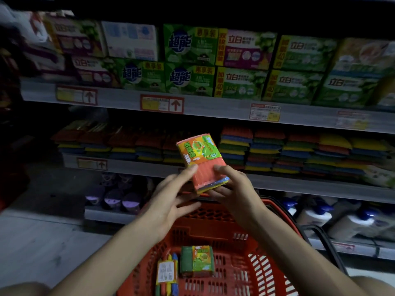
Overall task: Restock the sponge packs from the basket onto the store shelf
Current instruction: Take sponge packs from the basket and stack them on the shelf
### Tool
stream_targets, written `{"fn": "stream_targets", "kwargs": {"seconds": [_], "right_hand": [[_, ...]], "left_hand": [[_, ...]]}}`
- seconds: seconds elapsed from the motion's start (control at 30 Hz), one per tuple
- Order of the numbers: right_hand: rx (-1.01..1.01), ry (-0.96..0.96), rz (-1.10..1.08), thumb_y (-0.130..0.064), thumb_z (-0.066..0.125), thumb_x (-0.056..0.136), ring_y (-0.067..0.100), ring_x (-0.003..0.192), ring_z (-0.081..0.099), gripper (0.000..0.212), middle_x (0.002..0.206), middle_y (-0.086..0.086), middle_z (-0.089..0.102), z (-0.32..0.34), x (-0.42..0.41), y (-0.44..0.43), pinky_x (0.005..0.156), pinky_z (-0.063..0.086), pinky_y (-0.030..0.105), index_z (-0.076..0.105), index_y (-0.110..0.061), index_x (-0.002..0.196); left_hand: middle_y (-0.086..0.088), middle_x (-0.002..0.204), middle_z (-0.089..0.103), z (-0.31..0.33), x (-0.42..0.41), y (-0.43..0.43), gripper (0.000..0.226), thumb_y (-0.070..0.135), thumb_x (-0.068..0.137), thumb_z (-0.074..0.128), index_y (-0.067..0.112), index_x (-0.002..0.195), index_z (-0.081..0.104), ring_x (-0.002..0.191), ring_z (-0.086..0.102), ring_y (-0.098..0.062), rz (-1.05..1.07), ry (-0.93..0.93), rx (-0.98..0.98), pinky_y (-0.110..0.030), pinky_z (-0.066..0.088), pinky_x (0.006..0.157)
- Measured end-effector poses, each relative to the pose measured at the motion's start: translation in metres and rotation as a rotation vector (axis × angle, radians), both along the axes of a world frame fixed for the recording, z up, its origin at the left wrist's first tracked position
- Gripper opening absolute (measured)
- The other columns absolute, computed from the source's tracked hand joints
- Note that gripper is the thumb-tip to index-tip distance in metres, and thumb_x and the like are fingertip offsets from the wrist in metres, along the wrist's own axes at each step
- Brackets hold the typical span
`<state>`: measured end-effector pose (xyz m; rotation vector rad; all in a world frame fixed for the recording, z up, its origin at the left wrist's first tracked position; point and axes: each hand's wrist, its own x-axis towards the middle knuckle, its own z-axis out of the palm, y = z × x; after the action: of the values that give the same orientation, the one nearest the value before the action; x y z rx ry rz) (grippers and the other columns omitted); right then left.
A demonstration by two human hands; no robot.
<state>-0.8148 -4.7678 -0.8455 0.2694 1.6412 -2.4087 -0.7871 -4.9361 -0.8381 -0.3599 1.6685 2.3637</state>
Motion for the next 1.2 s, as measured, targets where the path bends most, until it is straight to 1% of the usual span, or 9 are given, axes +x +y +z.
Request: {"fn": "stream_targets", "kwargs": {"seconds": [0.1,0.17,0.43,0.6,0.7,0.83,1.0,1.13,1.2], "right_hand": [[-0.015,-0.002,-0.005,-0.028,0.076,0.089,0.035,0.104,0.075,0.06,0.122,0.022,0.071,0.0,0.001,-0.009,0.102,0.056,0.048,0.047,-0.006,0.137],[-0.021,-0.006,-0.032,-0.024,0.074,0.091,0.034,0.103,0.075,0.05,0.12,0.022,0.072,0.002,0.001,-0.015,0.104,0.054,0.05,0.049,-0.008,0.132],[0.364,0.104,-0.073,-0.047,0.076,0.088,0.017,0.11,0.069,0.044,0.12,0.003,0.068,0.001,-0.004,-0.028,0.095,0.058,0.037,0.059,-0.02,0.119],[0.423,0.179,-0.134,-0.039,0.072,0.093,0.01,0.106,0.068,0.035,0.116,-0.002,0.069,0.009,-0.008,-0.027,0.082,0.058,0.025,0.064,-0.021,0.123],[0.404,0.192,-0.131,-0.027,0.069,0.097,0.01,0.11,0.067,0.027,0.118,-0.004,0.069,0.009,-0.009,-0.024,0.088,0.058,0.03,0.064,-0.023,0.124],[0.361,0.217,-0.042,-0.014,0.068,0.093,0.008,0.114,0.064,0.048,0.128,-0.008,0.065,0.009,-0.011,-0.026,0.095,0.055,0.033,0.058,-0.029,0.138],[0.357,0.225,0.003,-0.024,0.067,0.073,0.007,0.116,0.063,0.083,0.145,-0.011,0.049,0.011,-0.018,-0.027,0.101,0.055,0.037,0.045,-0.036,0.152],[0.356,0.2,0.002,-0.008,0.065,0.089,0.004,0.108,0.059,0.079,0.149,-0.009,0.041,0.014,-0.028,-0.026,0.098,0.055,0.035,0.035,-0.034,0.158],[0.368,0.183,-0.012,-0.008,0.063,0.093,0.007,0.108,0.059,0.078,0.151,-0.006,0.039,0.014,-0.033,-0.026,0.101,0.054,0.039,0.033,-0.033,0.16]], "left_hand": [[-0.006,0.113,0.076,-0.004,0.0,0.001,0.06,0.036,0.074,0.085,0.017,0.127,0.065,0.104,0.074,-0.024,0.014,0.057,-0.063,-0.047,0.059,0.095],[-0.005,0.111,0.077,-0.005,-0.003,0.0,0.05,0.027,0.081,0.083,0.016,0.126,0.064,0.105,0.074,-0.024,0.062,0.076,-0.061,-0.045,0.059,0.095],[-0.011,0.108,0.076,-0.011,-0.03,-0.003,0.039,0.016,0.082,0.083,0.009,0.116,0.067,0.101,0.074,-0.022,0.31,0.042,0.048,-0.034,0.062,0.079],[-0.012,0.114,0.073,-0.013,-0.046,0.0,0.033,0.018,0.081,0.085,0.012,0.11,0.069,0.11,0.07,-0.025,0.357,0.004,0.101,-0.032,0.06,0.078],[-0.01,0.114,0.073,-0.009,-0.056,0.005,0.031,0.02,0.082,0.085,0.015,0.108,0.069,0.109,0.07,-0.023,0.375,0.007,0.094,-0.029,0.06,0.076],[-0.007,0.11,0.074,-0.002,-0.07,0.007,0.026,0.021,0.084,0.083,0.017,0.106,0.071,0.103,0.071,-0.019,0.403,0.055,0.058,-0.029,0.059,0.078],[0.001,0.106,0.07,0.003,-0.087,0.013,0.019,0.029,0.089,0.078,0.02,0.105,0.071,0.102,0.066,-0.01,0.398,0.15,-0.039,-0.026,0.056,0.078],[0.006,0.108,0.066,0.006,-0.098,0.016,0.008,0.031,0.098,0.067,0.024,0.094,0.069,0.105,0.062,-0.015,0.398,0.14,0.01,-0.03,0.056,0.083],[0.005,0.125,0.061,0.007,-0.102,0.018,0.017,0.031,0.1,0.064,0.022,0.113,0.068,0.101,0.062,-0.015,0.408,0.12,0.06,-0.033,0.058,0.089]]}}
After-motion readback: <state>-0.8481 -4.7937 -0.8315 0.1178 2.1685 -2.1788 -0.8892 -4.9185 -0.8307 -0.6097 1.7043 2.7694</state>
